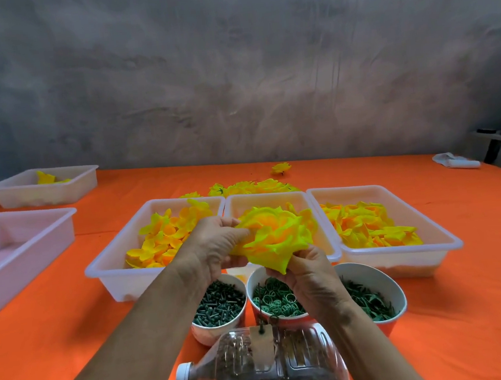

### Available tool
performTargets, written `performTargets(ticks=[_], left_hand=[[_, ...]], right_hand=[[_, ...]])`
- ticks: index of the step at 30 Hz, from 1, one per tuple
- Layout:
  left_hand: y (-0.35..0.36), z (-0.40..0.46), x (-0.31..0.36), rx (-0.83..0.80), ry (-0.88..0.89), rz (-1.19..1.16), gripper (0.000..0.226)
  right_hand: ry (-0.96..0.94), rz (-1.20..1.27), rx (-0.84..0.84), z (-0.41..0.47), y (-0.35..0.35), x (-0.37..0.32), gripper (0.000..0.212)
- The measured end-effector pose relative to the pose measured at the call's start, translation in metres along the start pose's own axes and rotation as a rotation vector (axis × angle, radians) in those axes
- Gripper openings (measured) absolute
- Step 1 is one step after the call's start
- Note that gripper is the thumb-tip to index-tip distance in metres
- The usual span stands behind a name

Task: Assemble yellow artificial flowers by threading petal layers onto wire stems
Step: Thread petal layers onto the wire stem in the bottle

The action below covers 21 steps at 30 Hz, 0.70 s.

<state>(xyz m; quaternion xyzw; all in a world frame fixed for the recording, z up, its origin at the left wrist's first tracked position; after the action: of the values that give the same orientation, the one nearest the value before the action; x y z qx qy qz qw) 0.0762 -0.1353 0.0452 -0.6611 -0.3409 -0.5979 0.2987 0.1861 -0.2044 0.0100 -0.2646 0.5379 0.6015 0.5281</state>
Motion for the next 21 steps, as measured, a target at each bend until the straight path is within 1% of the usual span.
performTargets(ticks=[4, 7, 11, 13, 16, 19, 21], left_hand=[[-0.005, -0.003, 0.01, 0.072, 0.113, 0.026, 0.009], [-0.004, -0.005, 0.007, 0.06, 0.106, -0.079, 0.014], [0.002, -0.006, 0.002, -0.019, 0.028, -0.224, 0.009], [0.001, -0.006, 0.004, -0.031, 0.026, -0.239, 0.01], [-0.008, -0.006, 0.009, 0.014, 0.081, -0.163, 0.013], [-0.011, -0.005, 0.01, 0.046, 0.119, -0.179, 0.01], [-0.012, -0.005, 0.005, 0.071, 0.101, -0.25, 0.008]], right_hand=[[-0.027, -0.108, -0.007, -0.002, 0.003, -0.003, 0.018], [-0.041, -0.106, 0.01, -0.003, 0.001, -0.006, 0.019], [-0.043, -0.096, 0.006, -0.003, -0.004, -0.006, 0.022], [-0.05, -0.105, 0.012, -0.004, -0.008, -0.005, 0.027], [-0.067, -0.114, -0.016, -0.005, -0.006, -0.004, 0.016], [-0.059, -0.08, -0.002, -0.006, -0.005, -0.002, 0.015], [-0.059, -0.028, 0.046, -0.004, -0.012, 0.0, 0.027]])
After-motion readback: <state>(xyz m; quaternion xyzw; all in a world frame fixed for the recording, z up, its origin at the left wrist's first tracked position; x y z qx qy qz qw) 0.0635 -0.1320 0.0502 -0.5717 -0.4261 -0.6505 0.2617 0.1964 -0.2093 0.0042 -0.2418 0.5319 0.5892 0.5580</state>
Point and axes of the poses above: each hand's wrist, its own z-axis towards the middle knuckle, its own y-axis out of the palm, x = y × z, the point moved 10 cm from there along z, towards the middle knuckle, and after that the axes turned 6 degrees about -x, right-handed, at the moved point
